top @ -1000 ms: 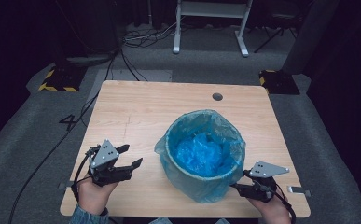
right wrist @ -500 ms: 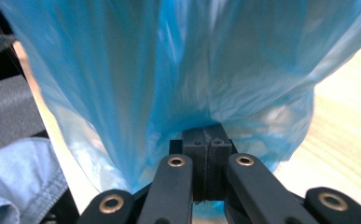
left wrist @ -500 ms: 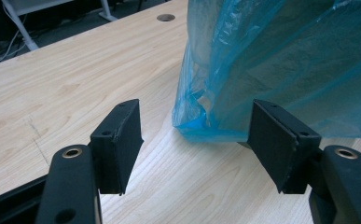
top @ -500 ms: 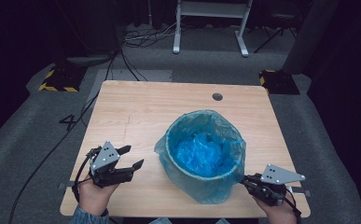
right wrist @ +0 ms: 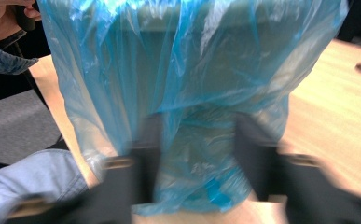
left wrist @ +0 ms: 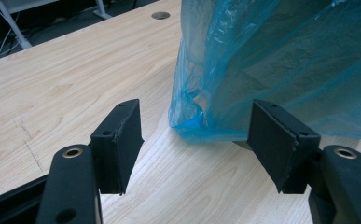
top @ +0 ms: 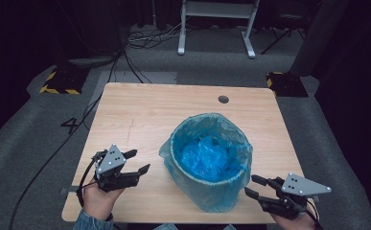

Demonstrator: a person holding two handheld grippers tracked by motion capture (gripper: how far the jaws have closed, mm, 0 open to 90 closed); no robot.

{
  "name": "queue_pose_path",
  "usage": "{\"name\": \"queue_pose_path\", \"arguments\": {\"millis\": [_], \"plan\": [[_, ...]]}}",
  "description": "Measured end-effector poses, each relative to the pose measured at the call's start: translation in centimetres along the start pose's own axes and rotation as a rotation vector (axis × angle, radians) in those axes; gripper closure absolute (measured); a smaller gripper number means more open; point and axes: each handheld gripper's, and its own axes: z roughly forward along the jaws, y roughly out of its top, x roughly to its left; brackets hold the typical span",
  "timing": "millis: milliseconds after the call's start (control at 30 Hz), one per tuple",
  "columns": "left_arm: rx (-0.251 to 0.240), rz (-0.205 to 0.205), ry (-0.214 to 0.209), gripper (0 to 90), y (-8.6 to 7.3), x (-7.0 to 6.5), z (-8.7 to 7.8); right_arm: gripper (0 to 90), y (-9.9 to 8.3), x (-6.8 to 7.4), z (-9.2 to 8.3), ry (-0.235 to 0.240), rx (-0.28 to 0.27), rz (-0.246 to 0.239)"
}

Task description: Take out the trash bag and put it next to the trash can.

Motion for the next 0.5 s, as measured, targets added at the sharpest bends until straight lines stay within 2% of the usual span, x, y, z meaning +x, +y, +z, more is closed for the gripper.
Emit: {"name": "queue_pose_path", "arguments": {"millis": [67, 133, 233, 267, 300, 333, 367, 400, 467, 500], "plan": [[0.000, -0.002, 0.000, 35.1, 0.0, 0.0, 0.0, 40.5, -0.1, 0.1, 0.0, 0.003, 0.010, 0.004], [0.001, -0.004, 0.000, 35.0, -0.1, 0.0, 0.1, 35.5, -0.4, 0.9, 0.7, 0.005, 0.051, -0.010], [0.009, -0.003, -0.001, 35.1, -0.1, -0.1, 0.2, 36.5, -0.4, 1.2, 1.4, 0.002, 0.064, -0.022], [0.012, 0.000, -0.002, 35.1, -0.1, -0.1, 0.2, 51.9, -0.4, 1.2, 2.2, -0.001, 0.066, -0.024], [0.012, -0.002, -0.003, 35.1, -0.2, -0.1, 0.2, 51.9, -0.4, 1.2, 2.2, -0.001, 0.066, -0.024], [0.012, -0.002, -0.003, 35.1, -0.2, -0.1, 0.2, 61.4, -0.4, 1.1, 2.4, 0.005, 0.068, -0.026], [0.011, -0.006, -0.002, 35.1, -0.2, -0.1, 0.2, 76.9, -0.3, 0.7, 3.0, 0.015, 0.073, -0.022], [0.011, -0.007, -0.001, 35.1, -0.3, 0.0, 0.1, 76.9, -0.3, 0.7, 3.0, 0.015, 0.073, -0.022], [0.010, -0.009, -0.002, 35.1, -0.4, 0.1, 0.0, 90.0, 0.0, 0.7, 2.8, 0.010, 0.054, -0.038], [0.011, -0.011, 0.000, 35.1, -0.4, 0.1, 0.0, 90.0, 0.0, 0.7, 2.8, 0.010, 0.054, -0.038]]}}
